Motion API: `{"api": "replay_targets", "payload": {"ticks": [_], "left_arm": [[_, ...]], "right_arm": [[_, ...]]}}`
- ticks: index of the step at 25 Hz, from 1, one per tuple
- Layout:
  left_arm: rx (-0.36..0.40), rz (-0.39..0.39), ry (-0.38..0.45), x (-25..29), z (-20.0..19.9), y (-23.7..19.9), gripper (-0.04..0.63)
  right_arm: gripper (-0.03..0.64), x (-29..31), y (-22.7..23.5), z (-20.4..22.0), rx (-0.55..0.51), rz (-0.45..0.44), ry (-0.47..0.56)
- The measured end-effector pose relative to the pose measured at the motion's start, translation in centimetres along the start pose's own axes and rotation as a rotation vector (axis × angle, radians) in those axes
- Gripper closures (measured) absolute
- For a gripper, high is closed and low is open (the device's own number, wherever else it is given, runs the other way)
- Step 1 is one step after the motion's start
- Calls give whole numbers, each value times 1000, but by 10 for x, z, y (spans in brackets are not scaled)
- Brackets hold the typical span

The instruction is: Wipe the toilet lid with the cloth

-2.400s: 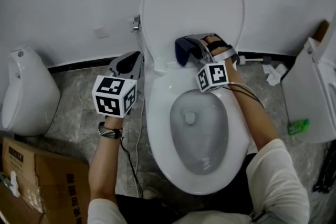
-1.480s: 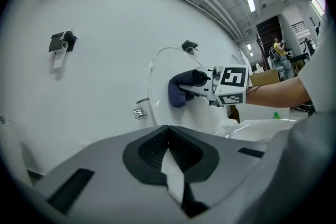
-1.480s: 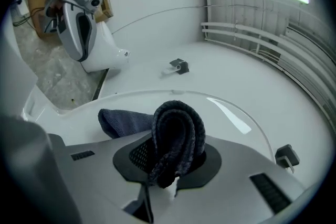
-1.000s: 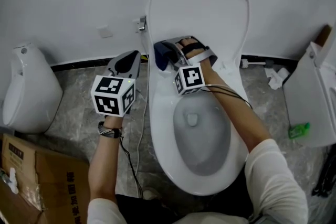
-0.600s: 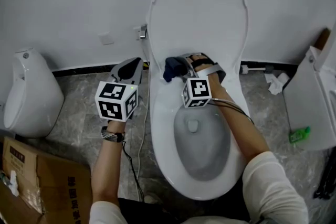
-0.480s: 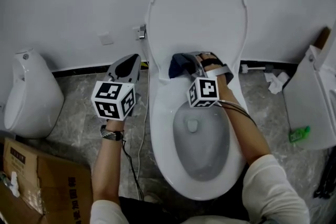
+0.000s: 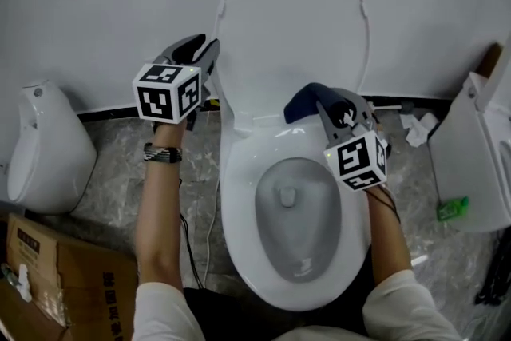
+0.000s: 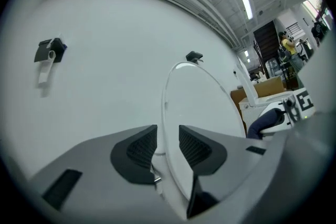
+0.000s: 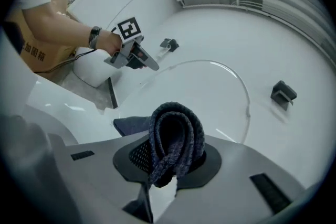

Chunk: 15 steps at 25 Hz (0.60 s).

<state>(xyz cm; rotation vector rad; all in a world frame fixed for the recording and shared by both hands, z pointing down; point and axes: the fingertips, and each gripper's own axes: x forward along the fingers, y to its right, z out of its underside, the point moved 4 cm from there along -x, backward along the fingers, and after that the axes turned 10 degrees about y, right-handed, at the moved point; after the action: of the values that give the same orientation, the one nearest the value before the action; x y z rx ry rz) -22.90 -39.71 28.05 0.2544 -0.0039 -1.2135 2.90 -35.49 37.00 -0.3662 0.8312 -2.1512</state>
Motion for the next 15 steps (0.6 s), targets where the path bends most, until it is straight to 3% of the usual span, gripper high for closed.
{"api": "replay_targets", "payload": {"ticks": [2,5,11,12,15], "left_arm": [[2,-26,-27,19,8,-4,423],[-40,2,-5,32,15,-10,414],[-149,337,36,37,11,4,389],[-148,351,22,39,10,7,386],[-148,283,0,38,8,5,440]], "right_arm": [[528,-6,13,4,84,17,10],[528,-17,36,-2,248,46,80],[528,-51,78,-8,434,100,169],[528,-56,84,-9,449,120,172],[528,-70,103,-14,431,190,148]]}}
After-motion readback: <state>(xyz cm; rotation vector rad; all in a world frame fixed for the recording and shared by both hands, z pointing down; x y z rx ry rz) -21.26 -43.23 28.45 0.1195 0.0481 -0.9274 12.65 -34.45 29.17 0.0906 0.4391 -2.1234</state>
